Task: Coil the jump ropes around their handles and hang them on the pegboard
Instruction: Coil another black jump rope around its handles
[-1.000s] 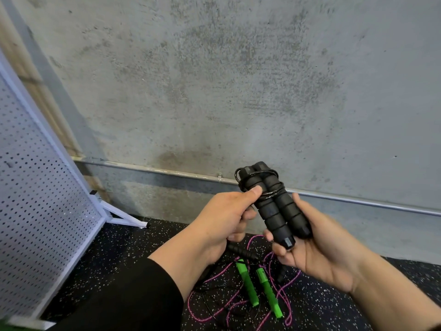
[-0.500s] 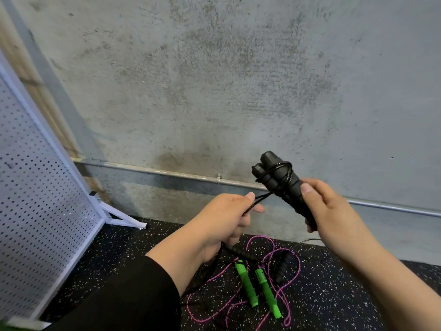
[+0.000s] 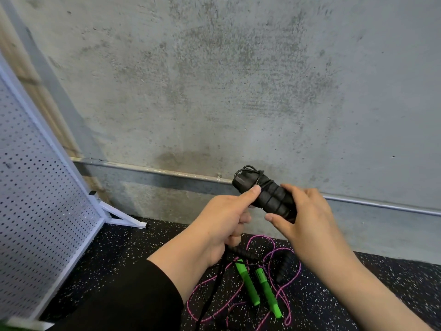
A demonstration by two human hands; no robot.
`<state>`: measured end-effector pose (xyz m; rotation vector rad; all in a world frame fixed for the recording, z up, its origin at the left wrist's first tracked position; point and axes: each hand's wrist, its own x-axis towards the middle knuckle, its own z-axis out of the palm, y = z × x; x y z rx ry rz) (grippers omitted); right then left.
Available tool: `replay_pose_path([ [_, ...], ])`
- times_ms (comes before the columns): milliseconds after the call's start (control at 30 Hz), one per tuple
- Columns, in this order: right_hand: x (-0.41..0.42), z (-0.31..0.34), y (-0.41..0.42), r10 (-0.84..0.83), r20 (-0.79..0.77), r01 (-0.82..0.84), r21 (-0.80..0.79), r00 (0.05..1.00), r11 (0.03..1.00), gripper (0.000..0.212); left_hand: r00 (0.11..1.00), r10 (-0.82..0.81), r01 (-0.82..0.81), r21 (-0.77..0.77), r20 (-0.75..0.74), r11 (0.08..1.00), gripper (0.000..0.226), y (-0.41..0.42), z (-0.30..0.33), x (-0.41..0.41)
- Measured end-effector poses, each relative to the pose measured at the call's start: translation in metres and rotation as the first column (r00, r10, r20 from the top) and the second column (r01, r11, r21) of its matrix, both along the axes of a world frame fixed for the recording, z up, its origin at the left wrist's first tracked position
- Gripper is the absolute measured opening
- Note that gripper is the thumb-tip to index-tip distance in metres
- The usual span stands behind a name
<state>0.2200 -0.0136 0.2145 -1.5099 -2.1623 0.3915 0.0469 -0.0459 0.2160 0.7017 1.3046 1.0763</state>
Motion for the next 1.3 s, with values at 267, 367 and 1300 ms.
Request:
replay_pose_path([
  [267,-0.002,0.010,0.000,0.006,-0.319,-0.059,-0.156,0.948,0.986,0.029,0.994,0.094,-0.097,0.055,0.052,0.994,0.036,0.004,-0.001,-0.006],
  [367,0.002,0.013,0.003,-0.227,-0.690,-0.222,-0.497,0.687,0.839,0.048,0.996,0.062,-0.067,0.089,0.061,0.994,0.037,0.003,0.001,-0.007],
  [1300,0.005,0.003,0.001,-0.023,-0.176,0.017,-0.031,0.984,0.999,0.057,0.988,-0.153,0.152,-0.015,-0.030,0.988,0.075,-0.007,0.019,0.008],
])
